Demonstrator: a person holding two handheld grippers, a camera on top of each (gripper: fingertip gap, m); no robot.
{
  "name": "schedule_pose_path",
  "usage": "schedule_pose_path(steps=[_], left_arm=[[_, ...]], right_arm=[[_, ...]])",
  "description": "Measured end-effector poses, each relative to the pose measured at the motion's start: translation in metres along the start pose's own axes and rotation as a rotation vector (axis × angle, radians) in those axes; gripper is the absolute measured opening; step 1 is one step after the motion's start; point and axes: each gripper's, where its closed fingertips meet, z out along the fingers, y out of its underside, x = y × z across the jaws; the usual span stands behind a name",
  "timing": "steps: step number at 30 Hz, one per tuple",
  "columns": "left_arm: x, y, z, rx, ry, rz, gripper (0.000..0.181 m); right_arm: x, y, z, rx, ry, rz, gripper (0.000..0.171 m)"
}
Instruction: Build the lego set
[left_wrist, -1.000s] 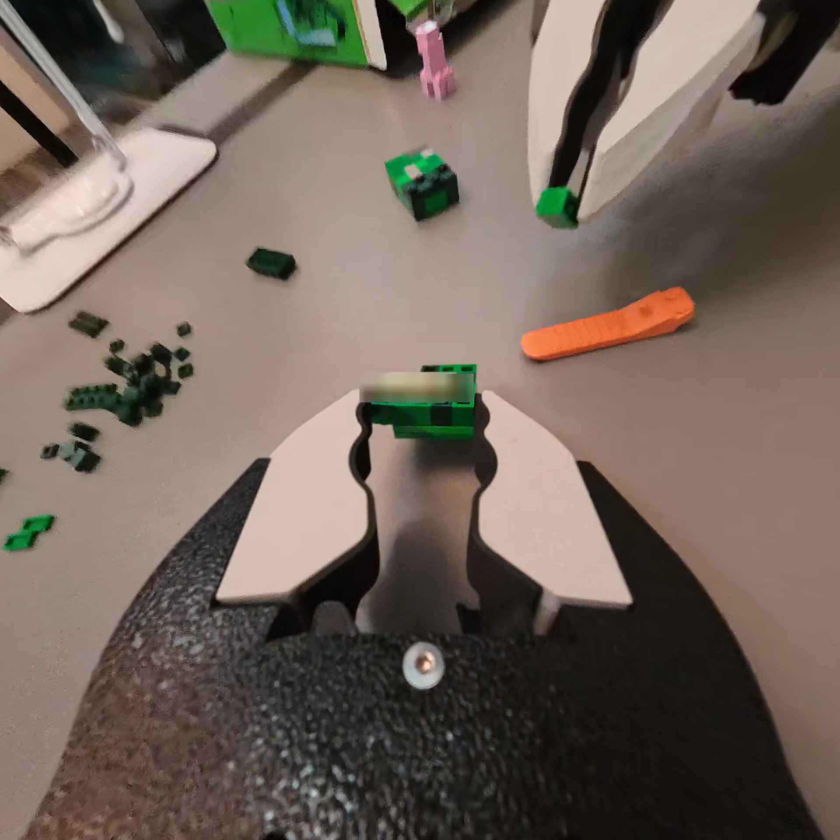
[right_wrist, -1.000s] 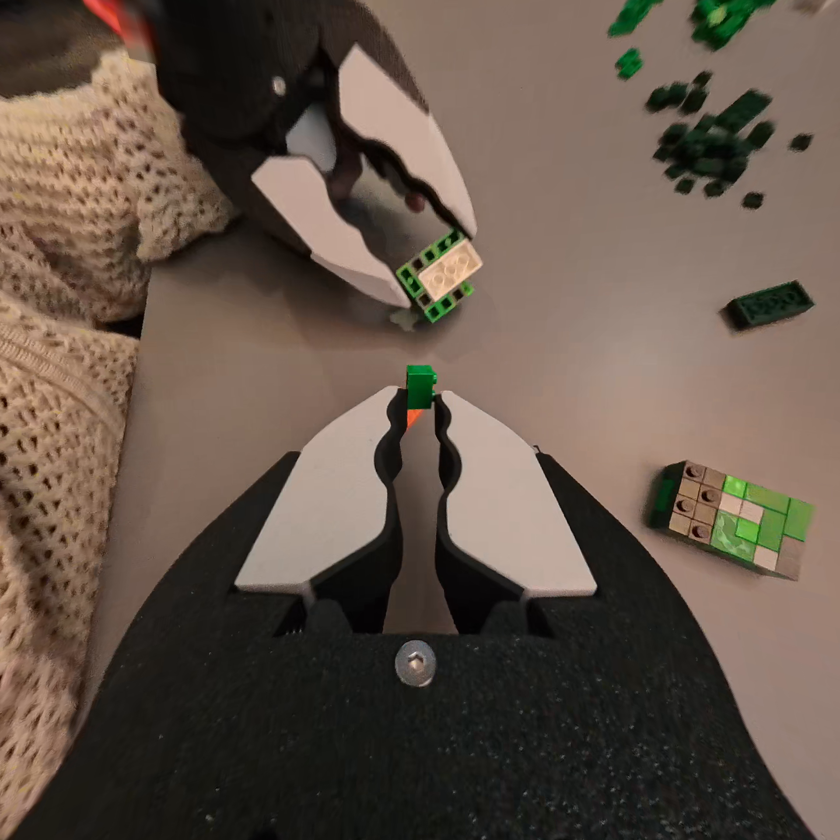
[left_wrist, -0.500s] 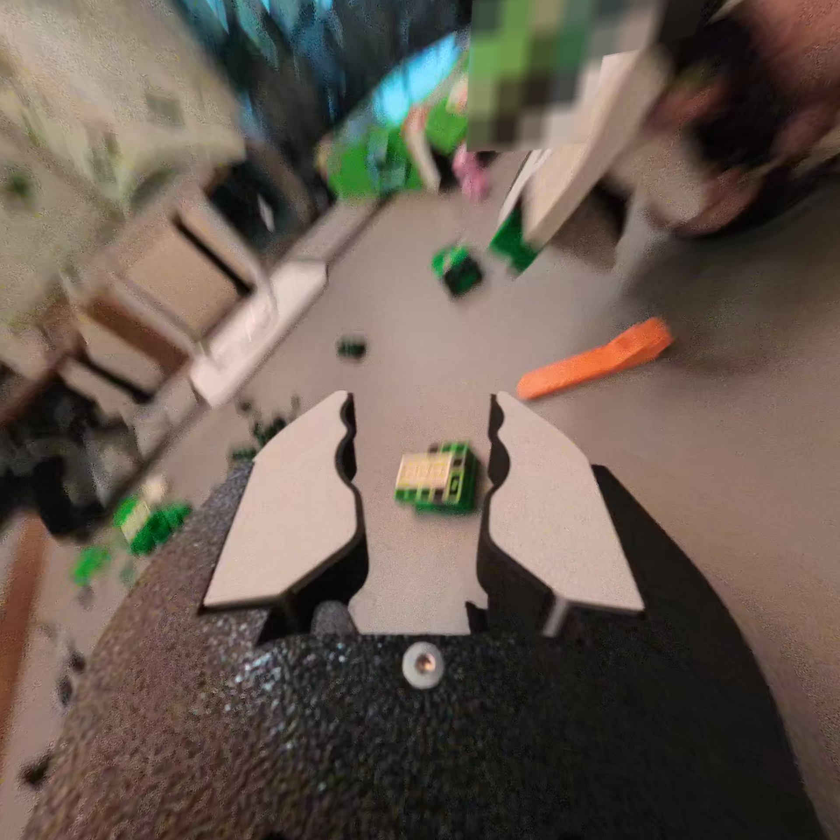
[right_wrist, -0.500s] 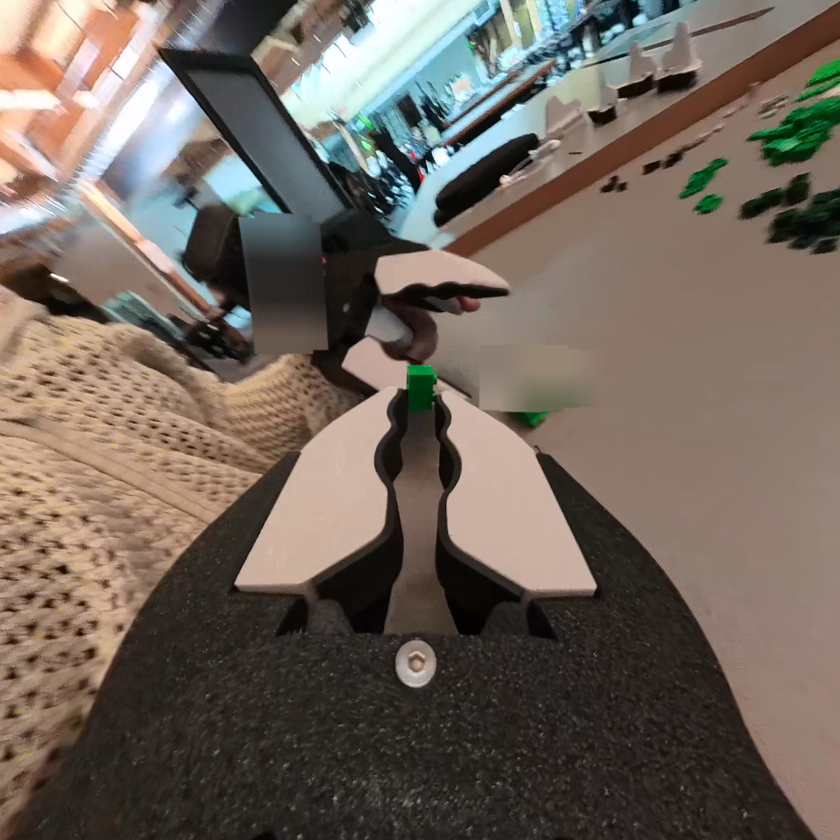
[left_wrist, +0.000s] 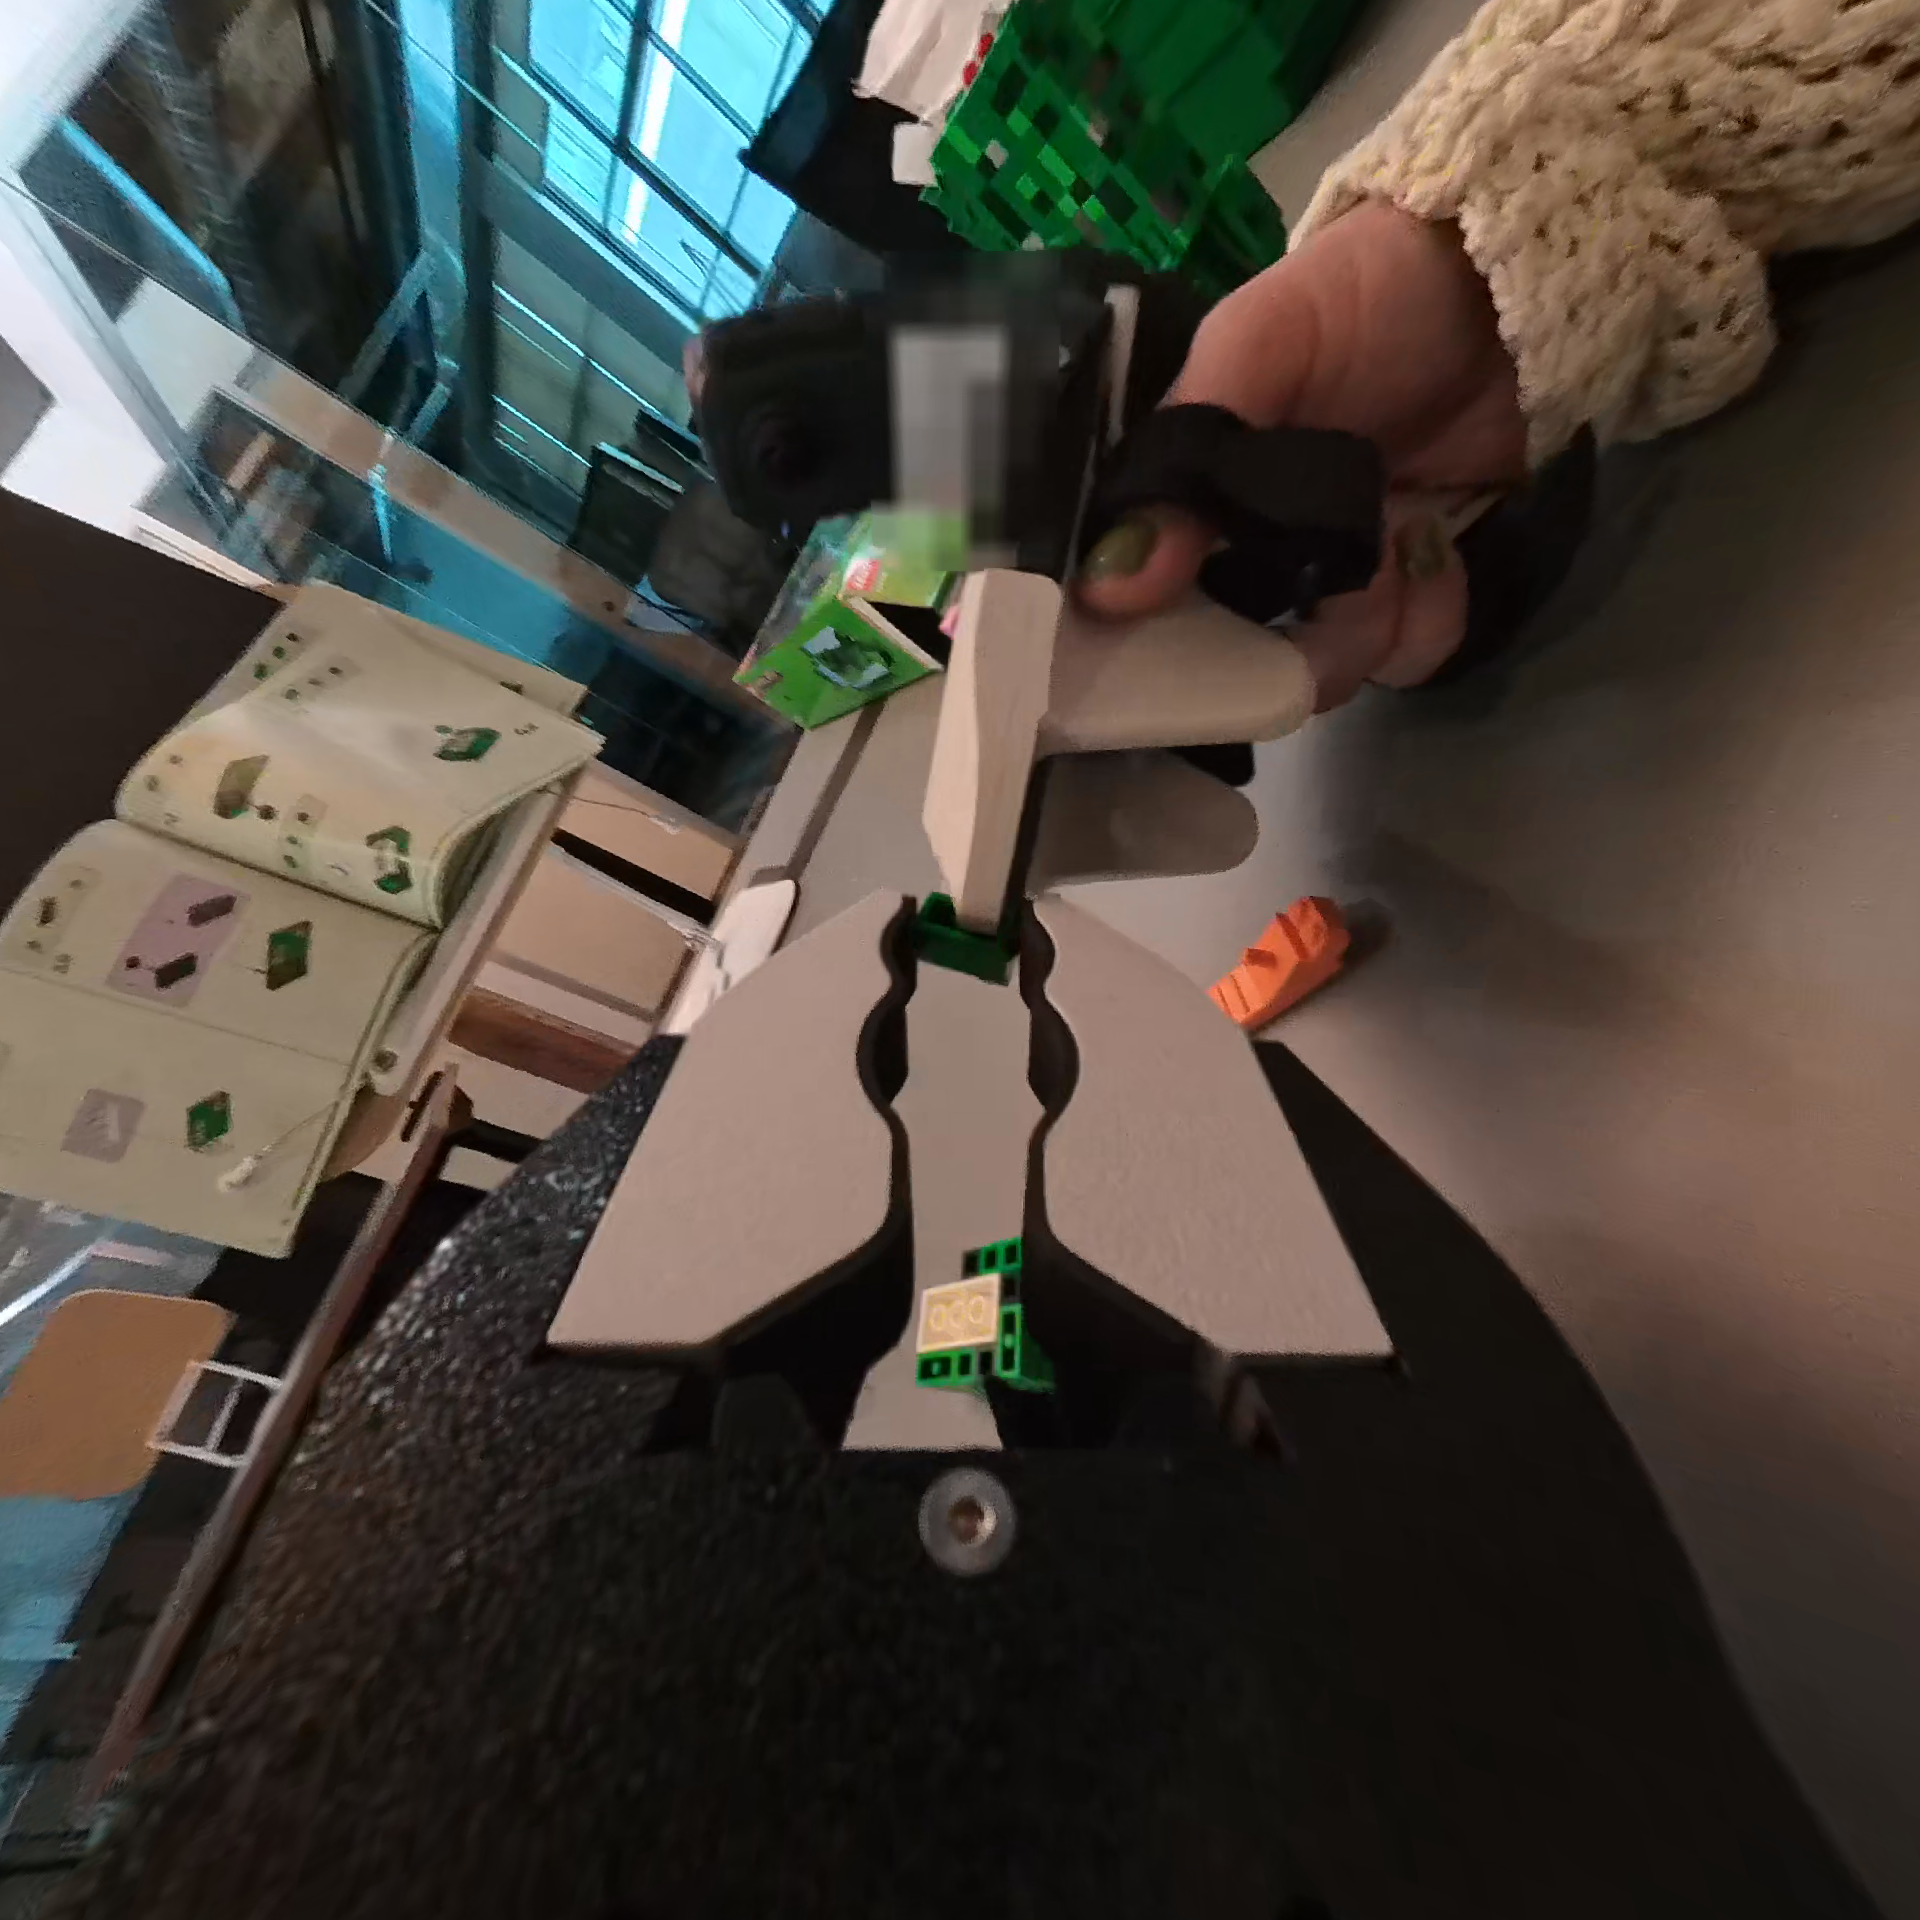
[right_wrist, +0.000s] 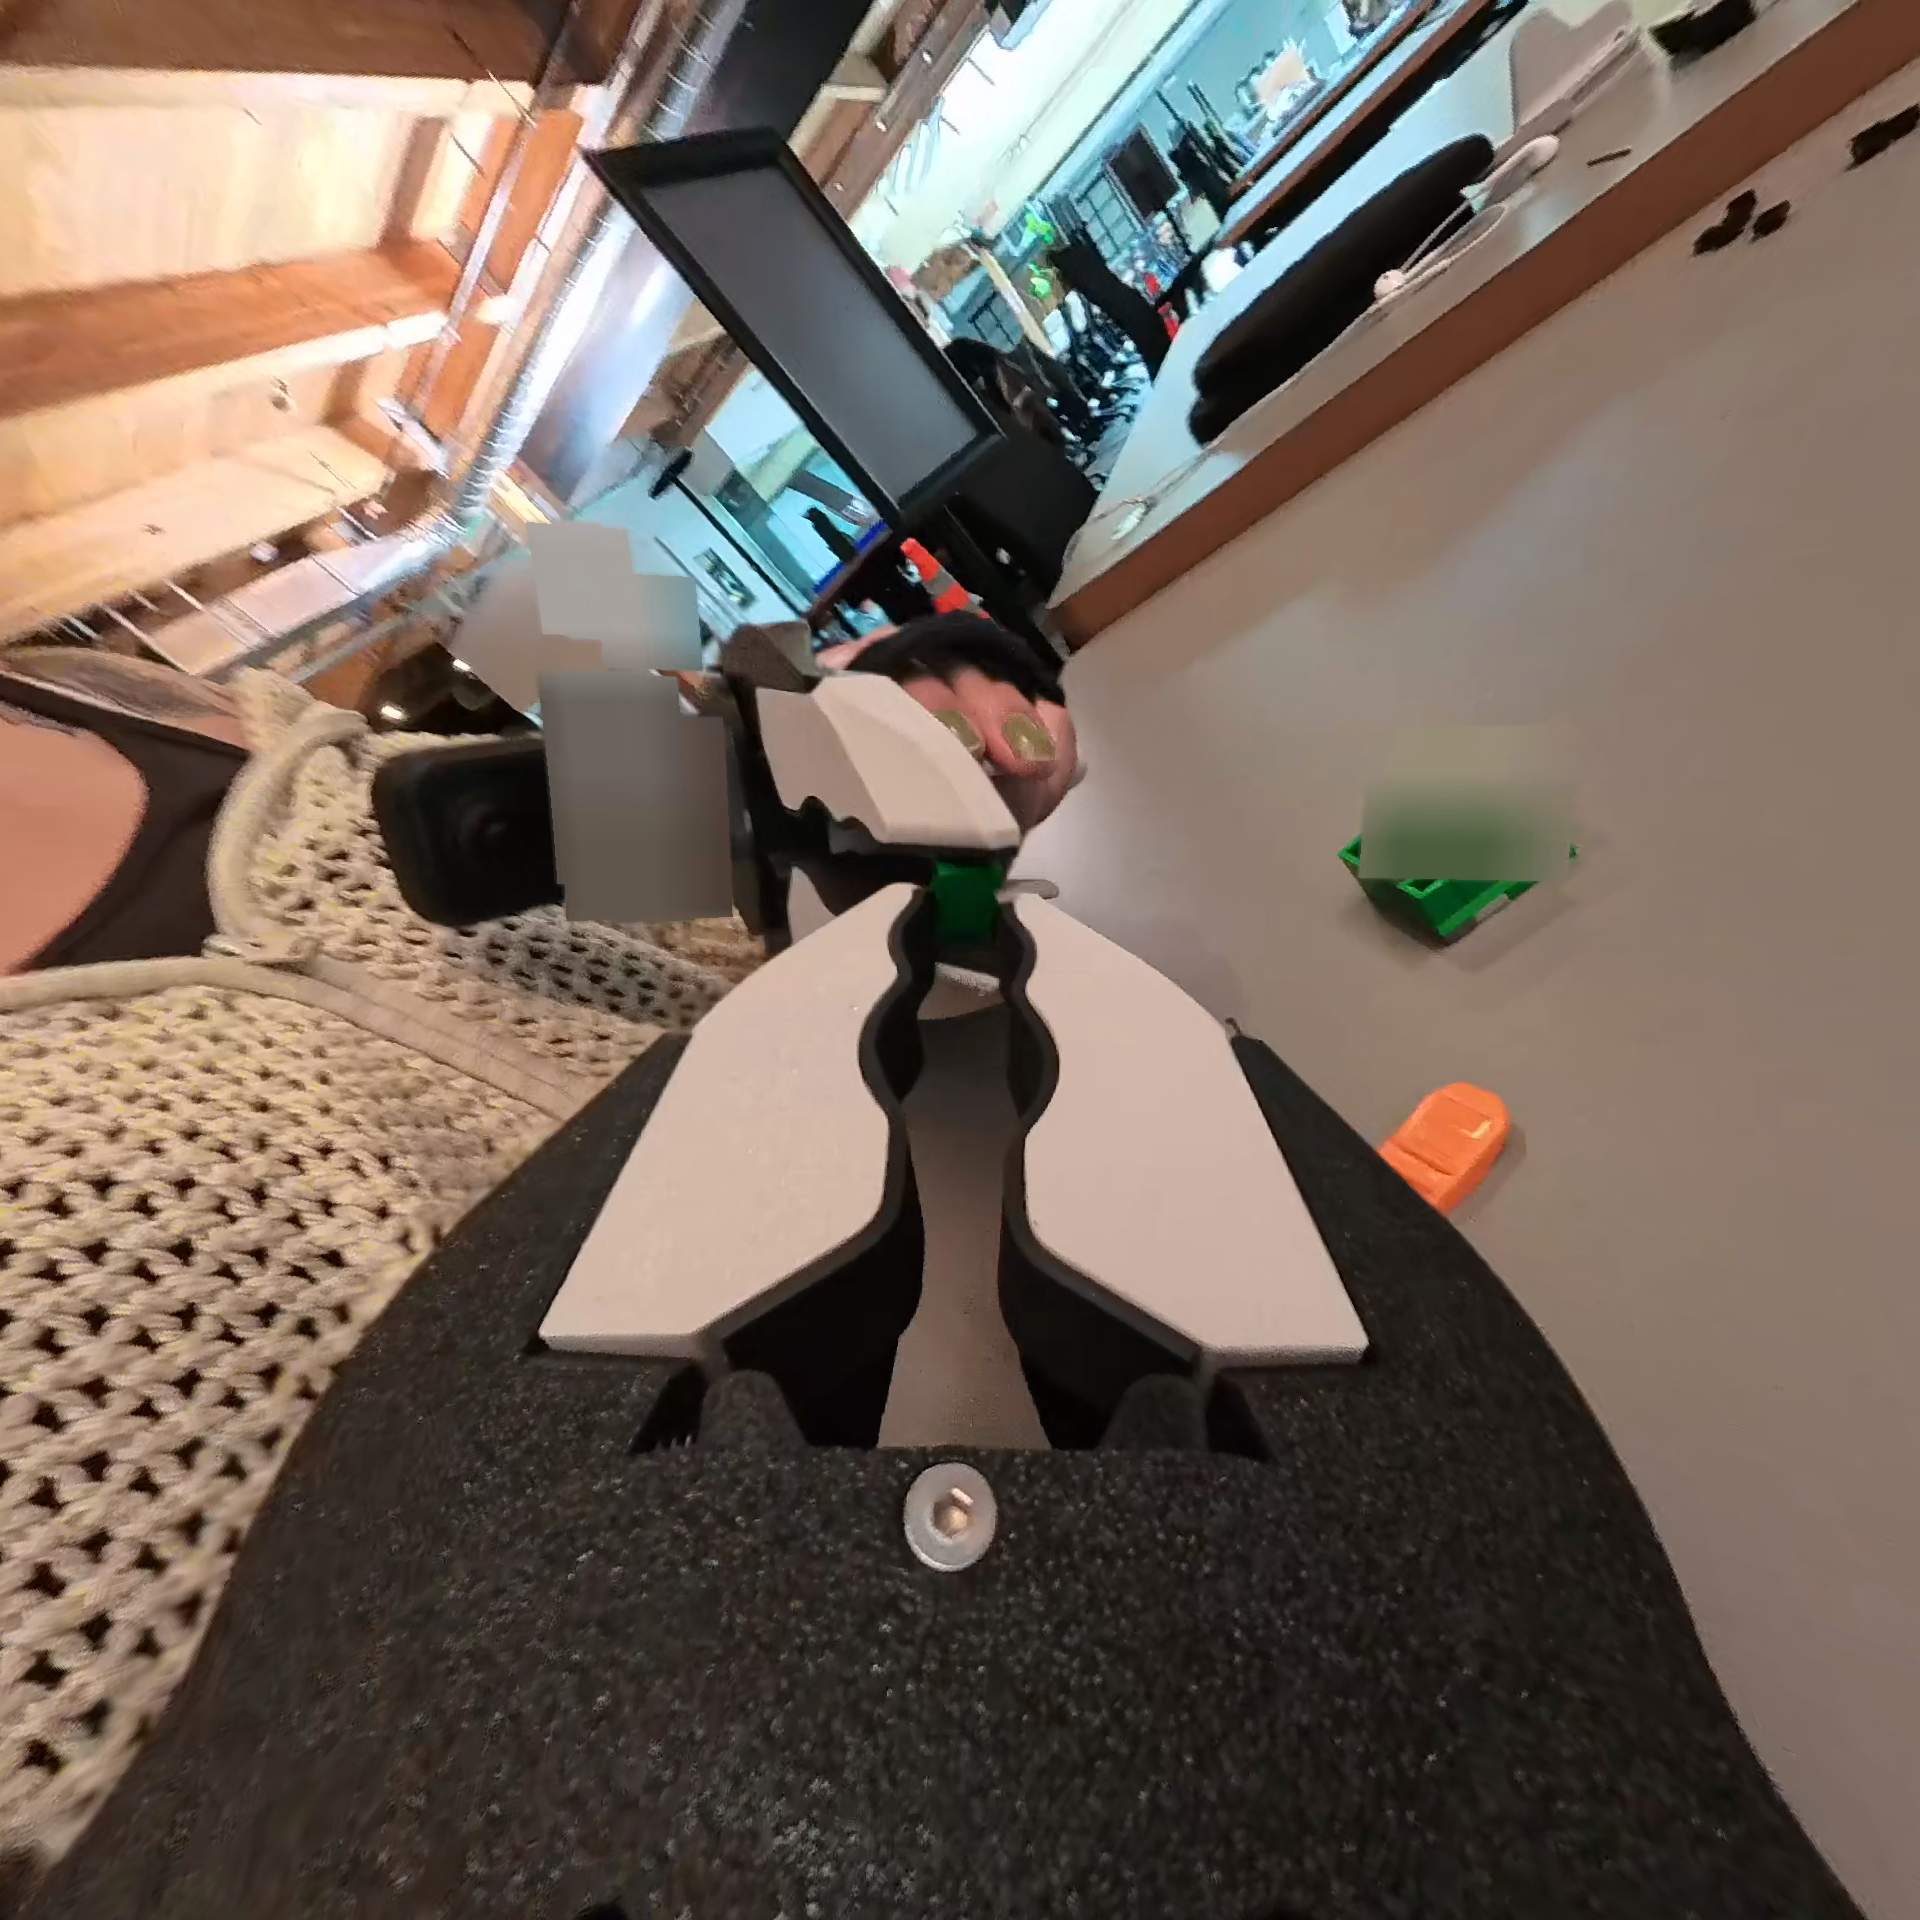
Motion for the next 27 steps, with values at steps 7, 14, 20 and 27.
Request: schedule_pose_path(steps=[7,14,20,27], left_arm=[[-0.003,0.003,-0.005,0.038,0.144,-0.370,0.019],[0.004,0.003,-0.007,0.035,0.272,-0.619,0.019],[0.005,0.004,-0.005,0.033,0.302,-0.723,0.019],[-0.021,0.020,-0.004,-0.087,-0.063,-0.271,0.019]], right_arm=[[0.010,0.002,-0.013,-0.131,0.272,-0.570,0.035],[-0.010,-0.009,-0.019,-0.158,0.456,-1.192,0.030],[-0.005,0.002,-0.020,-0.294,0.527,-1.391,0.026],[0.004,-0.021,-0.020,-0.023,0.368,-0.491,0.021]])
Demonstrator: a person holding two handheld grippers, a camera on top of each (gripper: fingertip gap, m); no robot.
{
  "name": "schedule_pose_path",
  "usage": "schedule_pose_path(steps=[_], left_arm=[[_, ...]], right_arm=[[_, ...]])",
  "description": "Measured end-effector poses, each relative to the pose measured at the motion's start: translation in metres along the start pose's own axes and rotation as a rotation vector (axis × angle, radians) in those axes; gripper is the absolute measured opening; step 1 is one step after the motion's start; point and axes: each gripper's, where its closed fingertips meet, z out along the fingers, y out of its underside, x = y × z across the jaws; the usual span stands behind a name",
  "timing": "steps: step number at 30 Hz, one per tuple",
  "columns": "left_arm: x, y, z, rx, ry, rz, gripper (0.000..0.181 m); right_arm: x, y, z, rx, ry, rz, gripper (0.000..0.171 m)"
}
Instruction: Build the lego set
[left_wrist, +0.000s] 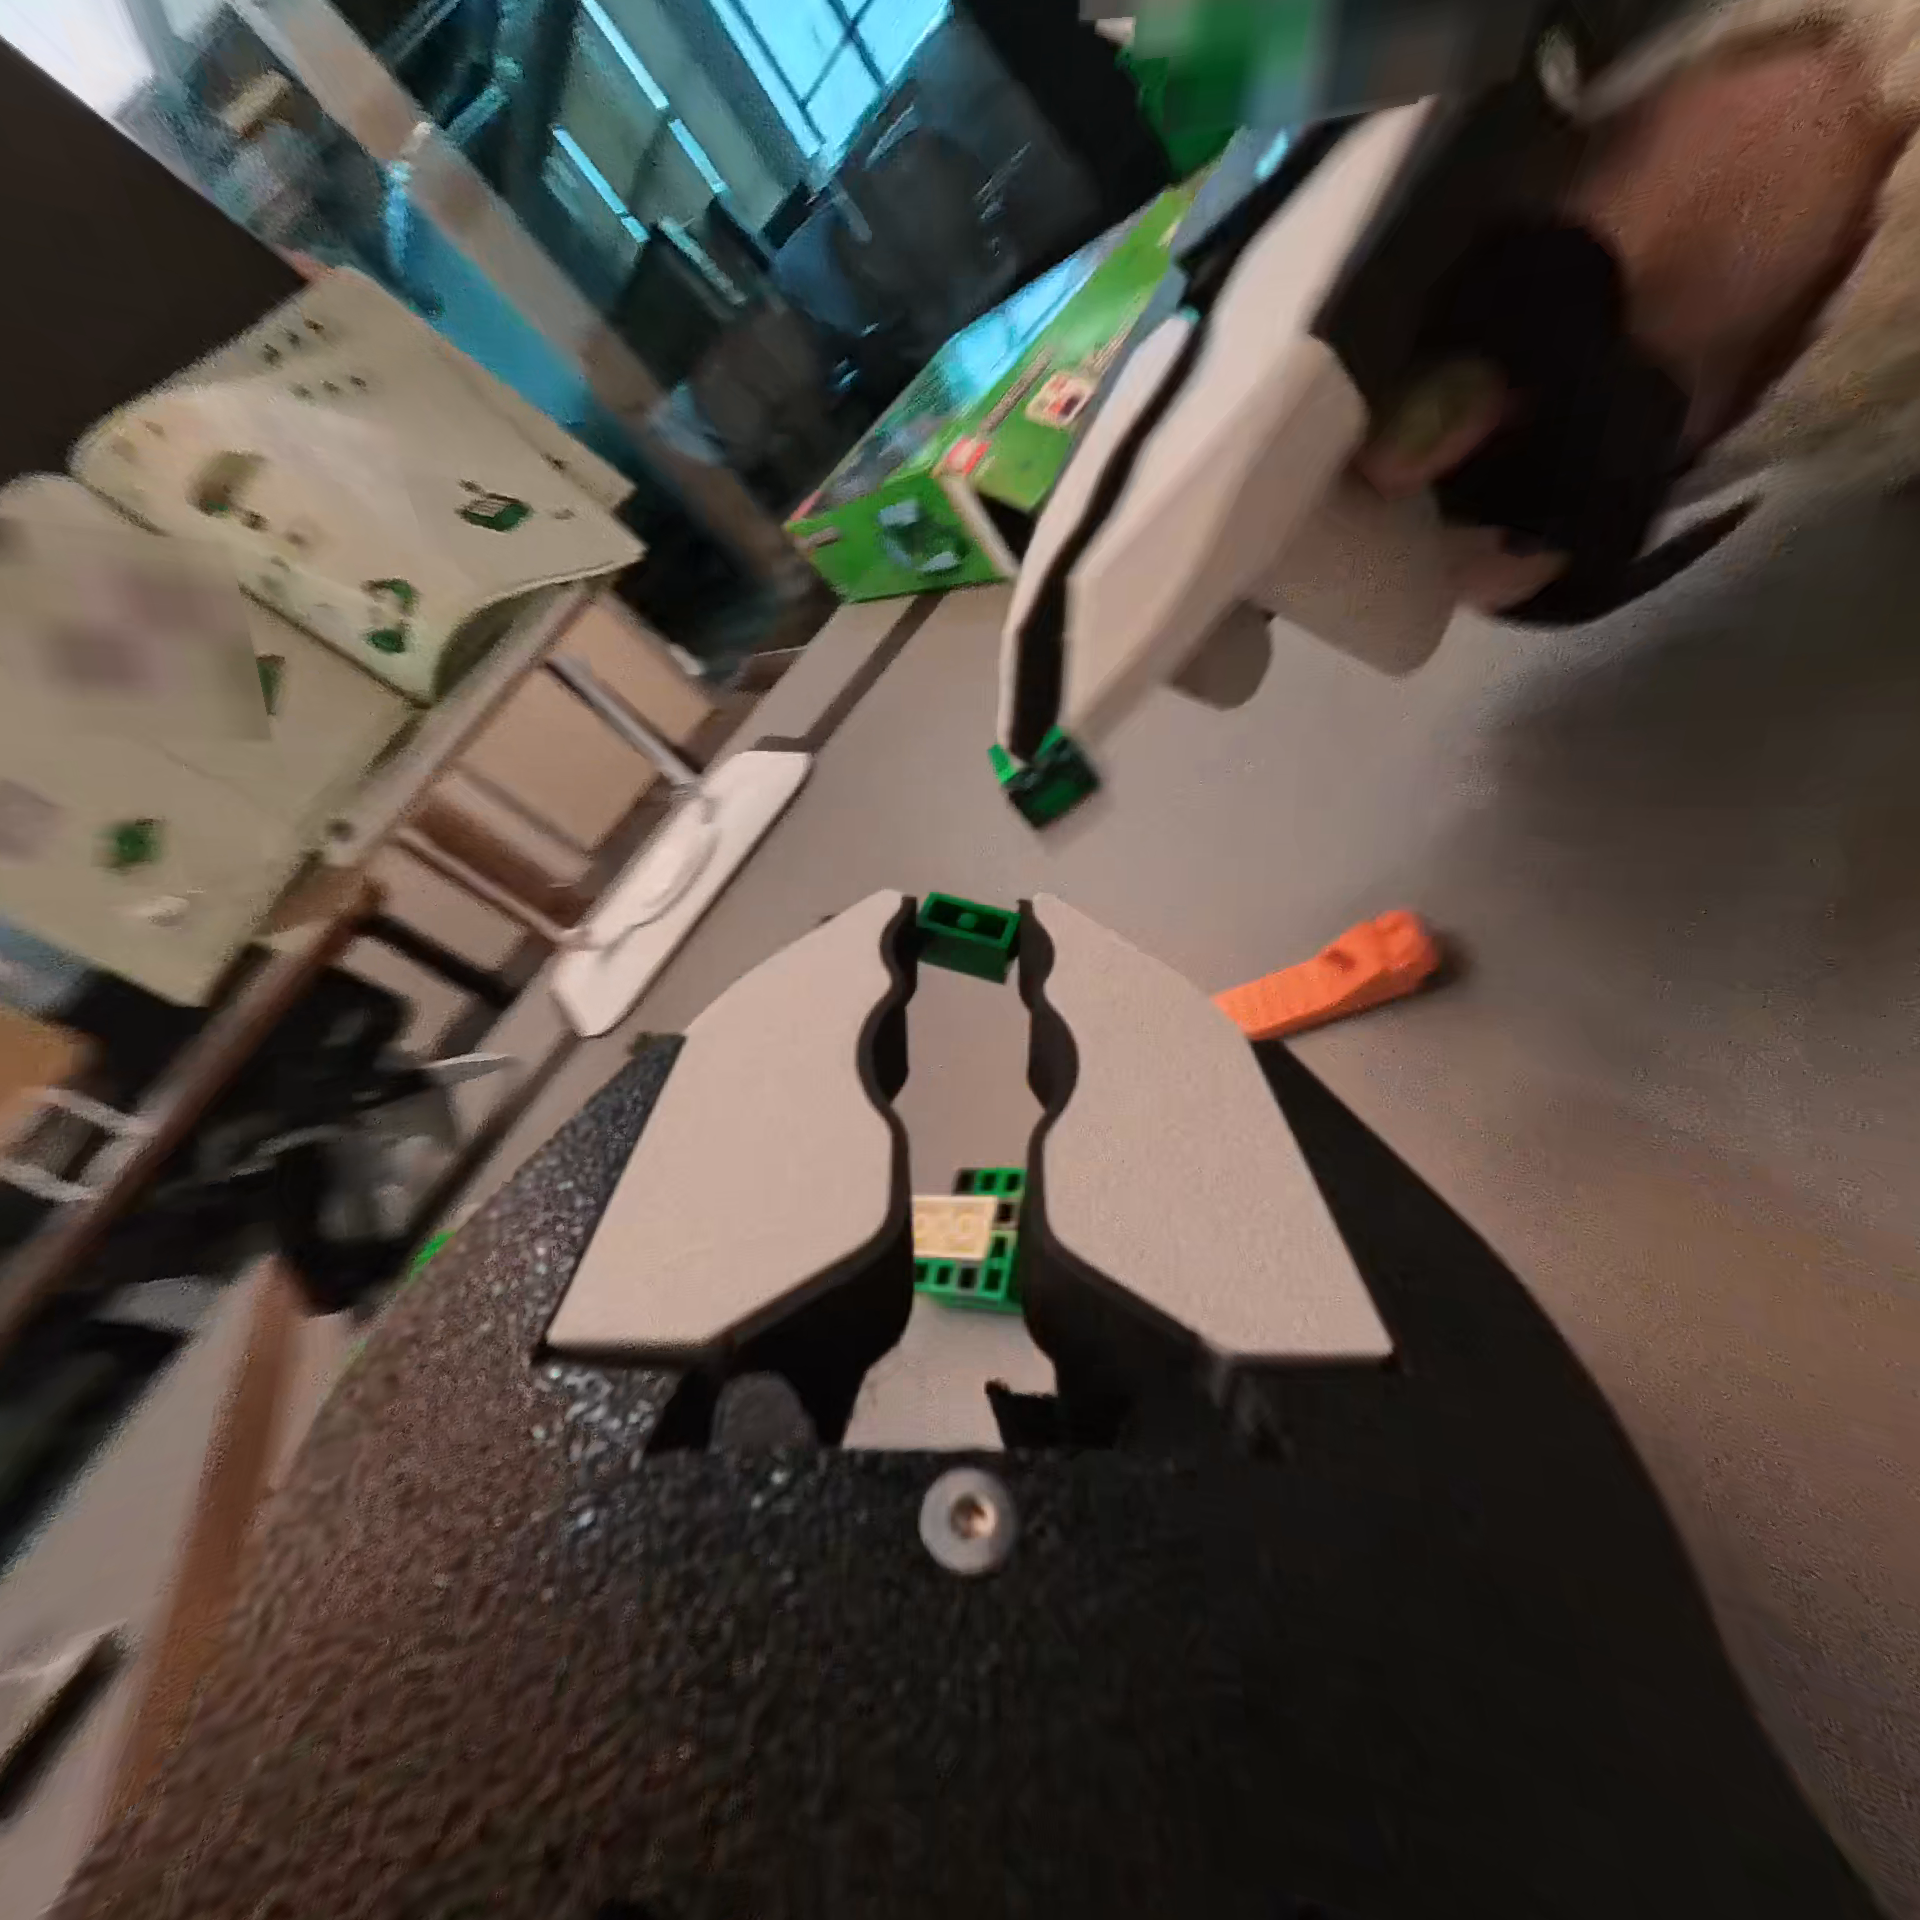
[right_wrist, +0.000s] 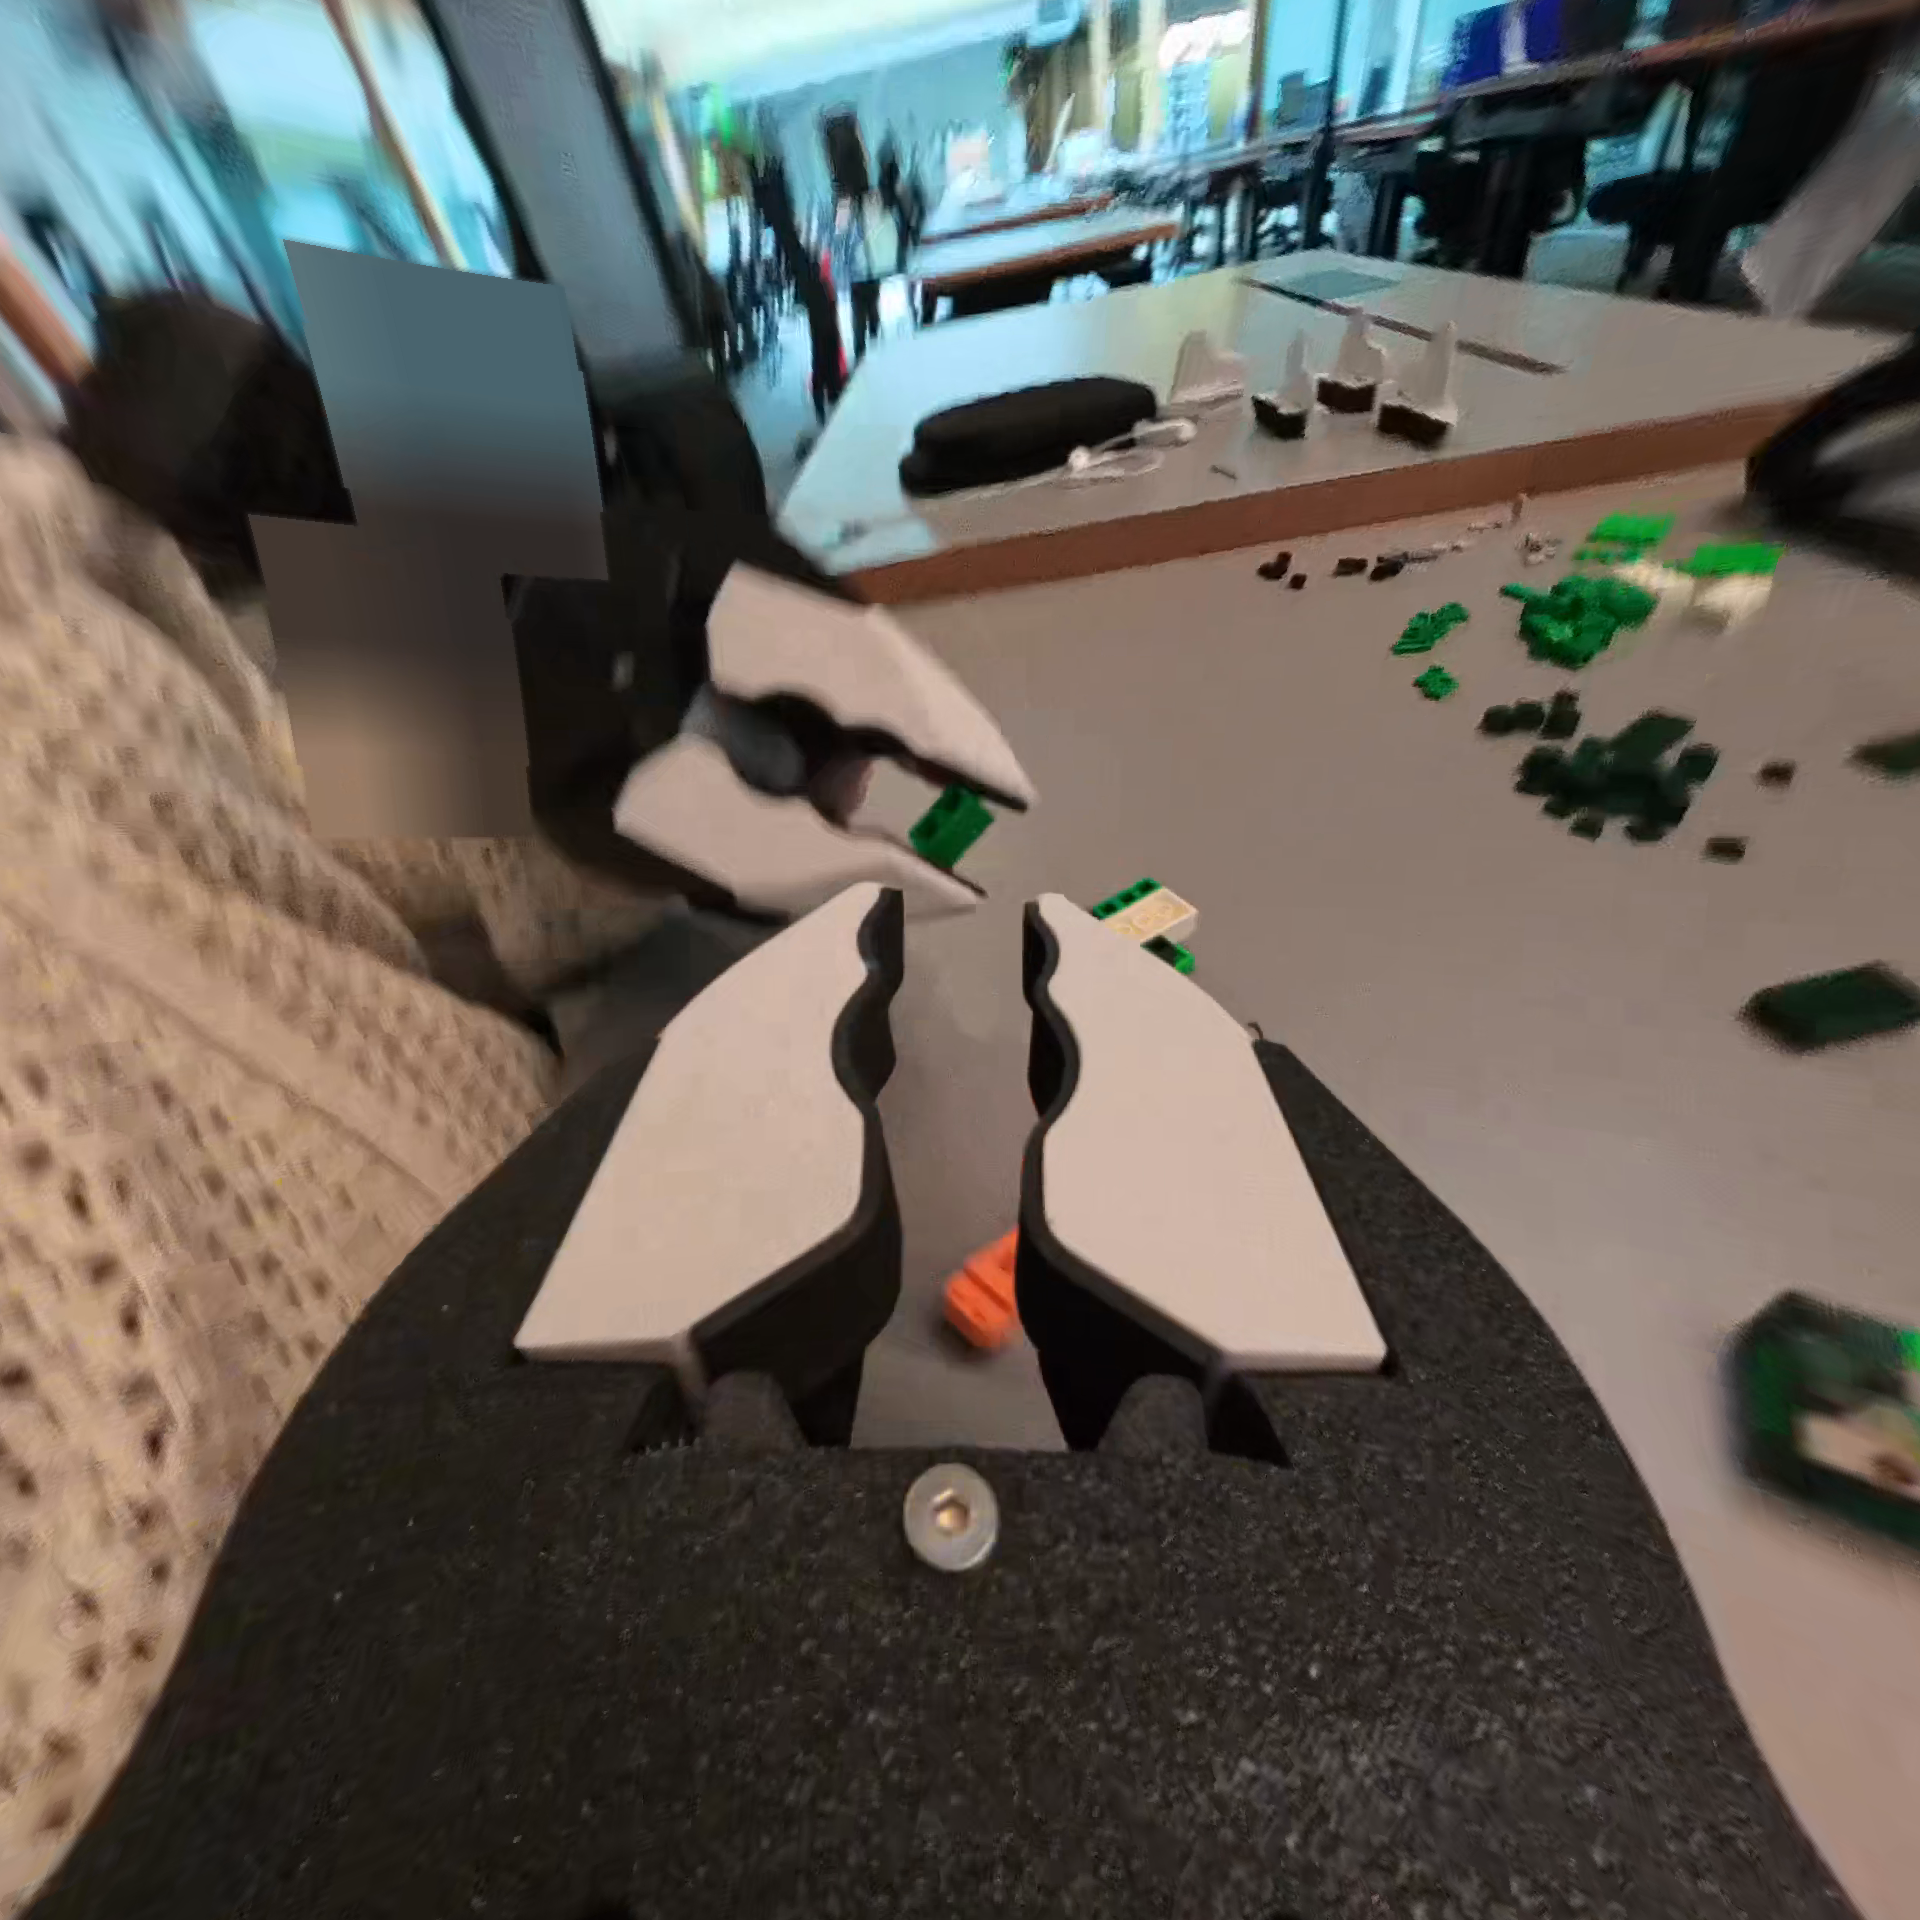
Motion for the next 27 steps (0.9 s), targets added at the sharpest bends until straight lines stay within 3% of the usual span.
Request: schedule_pose_path(steps=[2,8,16,19,22,27], left_arm=[[-0.001,0.005,0.004,-0.045,-0.082,0.099,0.019],[-0.002,0.012,0.014,-0.117,-0.200,0.209,0.019],[-0.003,0.011,0.015,-0.132,-0.240,0.276,0.019],[-0.002,0.011,0.015,-0.110,-0.218,0.210,0.019],[-0.008,0.018,0.010,-0.107,-0.183,0.112,0.041],[-0.016,0.079,-0.002,-0.314,0.032,-0.107,0.059]], right_arm=[[0.010,-0.002,0.005,0.020,0.081,0.131,0.018],[0.010,0.008,0.025,-0.130,0.263,0.017,0.015],[0.013,0.016,0.032,-0.186,0.289,0.022,0.009],[0.013,0.016,0.031,-0.181,0.280,0.022,0.008],[0.021,0.014,0.023,-0.172,0.313,-0.013,0.008],[0.033,0.013,0.005,-0.164,0.330,-0.034,0.008]])
